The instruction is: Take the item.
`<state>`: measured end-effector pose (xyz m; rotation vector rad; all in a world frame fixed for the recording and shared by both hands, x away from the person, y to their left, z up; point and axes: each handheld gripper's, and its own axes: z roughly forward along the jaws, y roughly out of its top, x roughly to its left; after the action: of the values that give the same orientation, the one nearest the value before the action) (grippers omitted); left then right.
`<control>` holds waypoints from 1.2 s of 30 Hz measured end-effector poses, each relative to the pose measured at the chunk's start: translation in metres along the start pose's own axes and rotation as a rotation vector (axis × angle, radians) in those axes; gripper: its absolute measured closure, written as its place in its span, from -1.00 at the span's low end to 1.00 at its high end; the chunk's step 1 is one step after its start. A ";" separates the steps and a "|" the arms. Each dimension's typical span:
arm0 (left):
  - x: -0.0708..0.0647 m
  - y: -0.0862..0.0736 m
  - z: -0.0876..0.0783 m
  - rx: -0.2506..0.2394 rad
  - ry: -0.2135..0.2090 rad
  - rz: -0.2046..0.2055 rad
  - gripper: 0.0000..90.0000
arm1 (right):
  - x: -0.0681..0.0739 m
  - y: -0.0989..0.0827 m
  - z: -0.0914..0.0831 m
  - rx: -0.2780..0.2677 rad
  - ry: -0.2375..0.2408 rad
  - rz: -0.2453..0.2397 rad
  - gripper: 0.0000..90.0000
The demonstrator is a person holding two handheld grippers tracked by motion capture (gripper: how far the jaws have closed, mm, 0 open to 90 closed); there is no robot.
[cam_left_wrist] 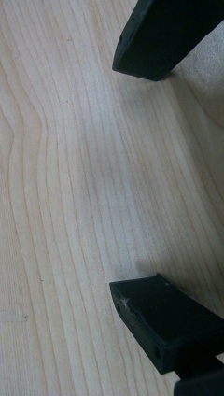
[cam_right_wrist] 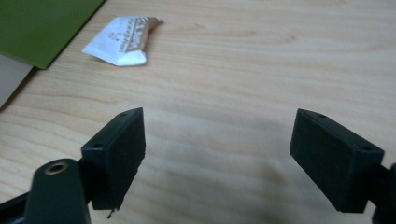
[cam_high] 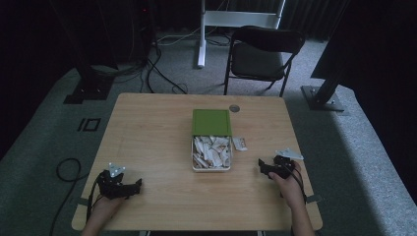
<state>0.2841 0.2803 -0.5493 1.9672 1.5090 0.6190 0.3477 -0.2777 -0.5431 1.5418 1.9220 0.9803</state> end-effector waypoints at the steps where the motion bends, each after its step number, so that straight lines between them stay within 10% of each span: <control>1: 0.000 0.000 0.000 0.000 0.000 0.000 -0.99 | -0.001 -0.002 -0.001 0.004 -0.003 0.007 -0.67; 23: 0.000 0.000 0.000 0.001 0.000 0.001 -0.99 | -0.019 -0.040 -0.035 0.051 -0.150 -0.016 -0.67; 36: 0.000 0.000 0.000 0.000 0.000 0.000 -0.99 | -0.020 -0.057 -0.059 0.042 -0.158 0.028 -0.67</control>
<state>0.2841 0.2803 -0.5493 1.9676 1.5089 0.6194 0.2734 -0.3163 -0.5519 1.6232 1.8261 0.8081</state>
